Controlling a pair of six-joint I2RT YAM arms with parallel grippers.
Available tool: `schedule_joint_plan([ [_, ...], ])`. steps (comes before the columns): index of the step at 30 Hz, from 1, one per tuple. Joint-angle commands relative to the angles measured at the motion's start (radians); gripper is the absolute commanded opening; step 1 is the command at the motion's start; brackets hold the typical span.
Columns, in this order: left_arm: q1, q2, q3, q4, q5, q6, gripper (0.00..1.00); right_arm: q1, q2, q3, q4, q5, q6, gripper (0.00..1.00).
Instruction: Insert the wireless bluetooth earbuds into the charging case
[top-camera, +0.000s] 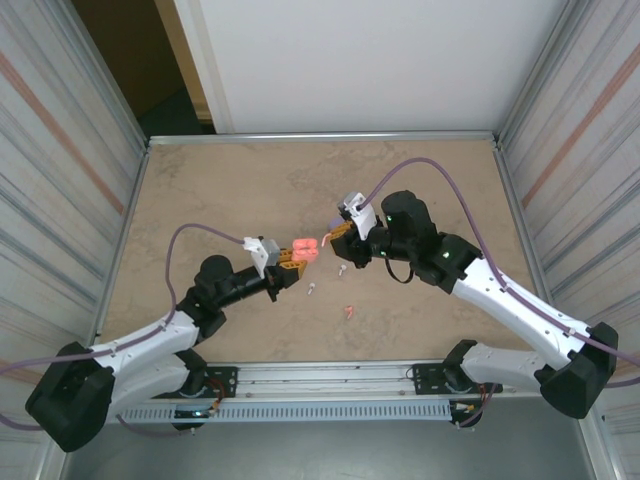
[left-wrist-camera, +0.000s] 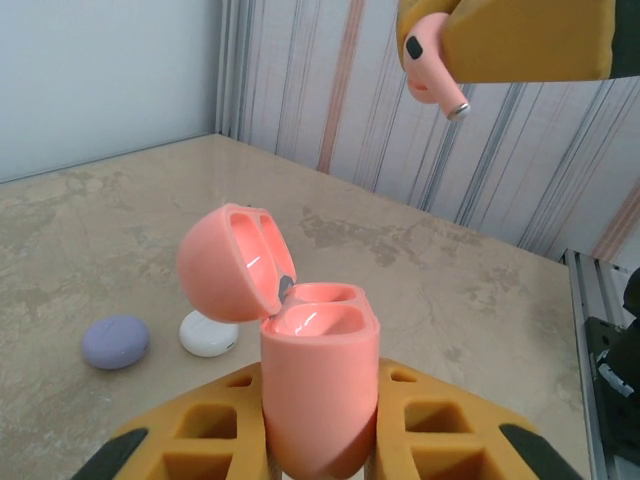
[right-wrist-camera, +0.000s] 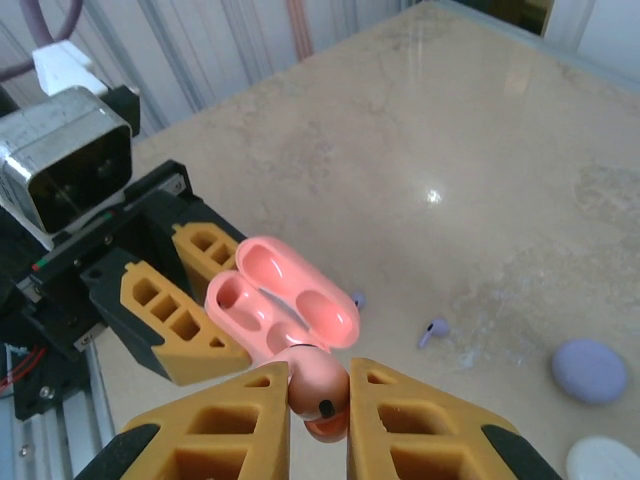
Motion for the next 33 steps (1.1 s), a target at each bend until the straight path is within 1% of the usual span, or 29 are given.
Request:
schedule_joint_plan([
  [1,-0.009,0.015,0.024,0.105,0.033,-0.04,0.0,0.017,-0.013,0.026,0.071,0.021,-0.044,0.17],
  [9,-0.008,0.045,0.036,0.163,0.052,-0.077,0.0,0.052,0.003,0.03,0.122,0.06,-0.079,0.16],
  [21,-0.009,0.067,0.043,0.214,0.061,-0.11,0.0,0.115,0.039,0.046,0.138,0.169,-0.126,0.17],
  [33,-0.012,0.074,0.043,0.22,0.061,-0.108,0.0,0.15,0.087,0.058,0.135,0.19,-0.138,0.17],
])
